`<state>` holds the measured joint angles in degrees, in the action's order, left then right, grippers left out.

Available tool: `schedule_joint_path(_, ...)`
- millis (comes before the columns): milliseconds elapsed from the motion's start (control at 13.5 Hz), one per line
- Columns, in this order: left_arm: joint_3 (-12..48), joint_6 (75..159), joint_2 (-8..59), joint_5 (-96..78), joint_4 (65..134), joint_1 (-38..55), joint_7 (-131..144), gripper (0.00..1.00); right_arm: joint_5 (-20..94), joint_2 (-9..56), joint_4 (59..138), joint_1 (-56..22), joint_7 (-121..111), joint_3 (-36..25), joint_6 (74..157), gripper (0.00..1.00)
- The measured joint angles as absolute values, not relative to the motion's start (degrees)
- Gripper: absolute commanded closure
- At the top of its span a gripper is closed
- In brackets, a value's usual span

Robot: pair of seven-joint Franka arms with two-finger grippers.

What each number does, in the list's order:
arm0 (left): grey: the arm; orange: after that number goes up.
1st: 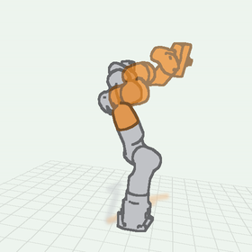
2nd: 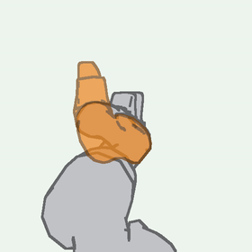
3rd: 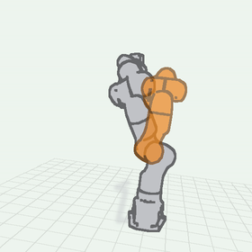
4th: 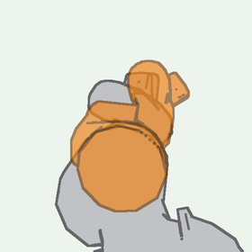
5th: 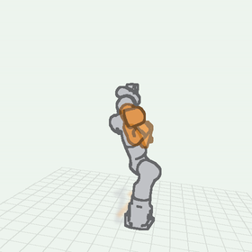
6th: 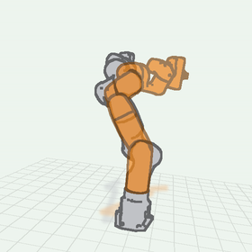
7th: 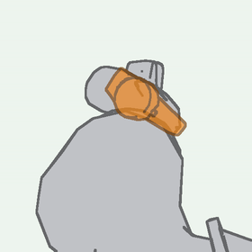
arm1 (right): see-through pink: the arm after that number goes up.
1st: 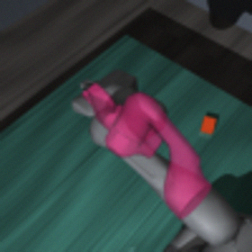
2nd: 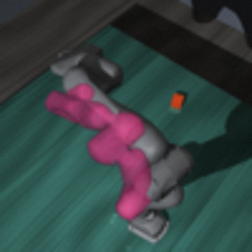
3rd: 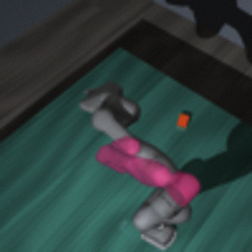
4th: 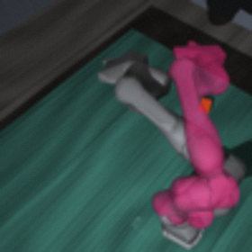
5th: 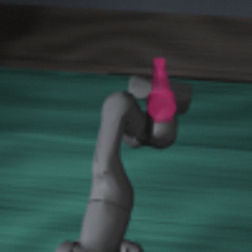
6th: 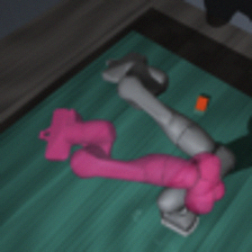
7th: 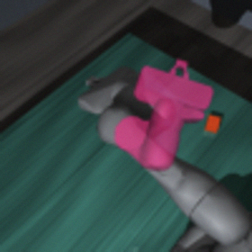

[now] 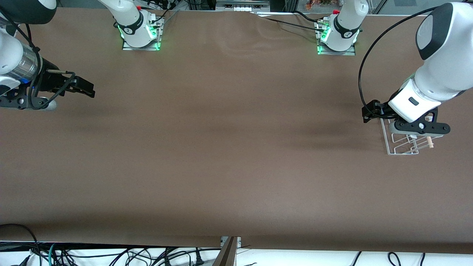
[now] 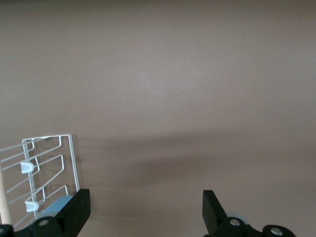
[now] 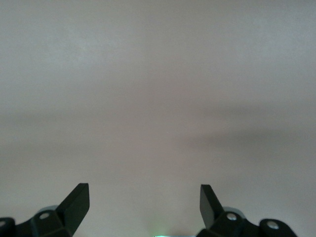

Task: Transfer cup to left arm and place on rack
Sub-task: 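Release the cup on the rack and raise the left gripper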

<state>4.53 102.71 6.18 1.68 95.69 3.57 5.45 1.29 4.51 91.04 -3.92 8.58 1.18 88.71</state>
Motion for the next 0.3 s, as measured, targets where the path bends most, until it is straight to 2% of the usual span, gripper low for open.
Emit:
schedule_joint_path(149,4.0,104.7,2.2,1.7,101.4,3.7,5.9,0.00,1.3,5.0,91.0,-3.7,8.6,0.8,88.7,0.01)
schedule_joint_path(297,3.8,105.1,-0.2,1.7,104.1,3.7,6.1,0.00,1.3,5.1,91.0,-3.8,8.6,0.8,88.7,0.01)
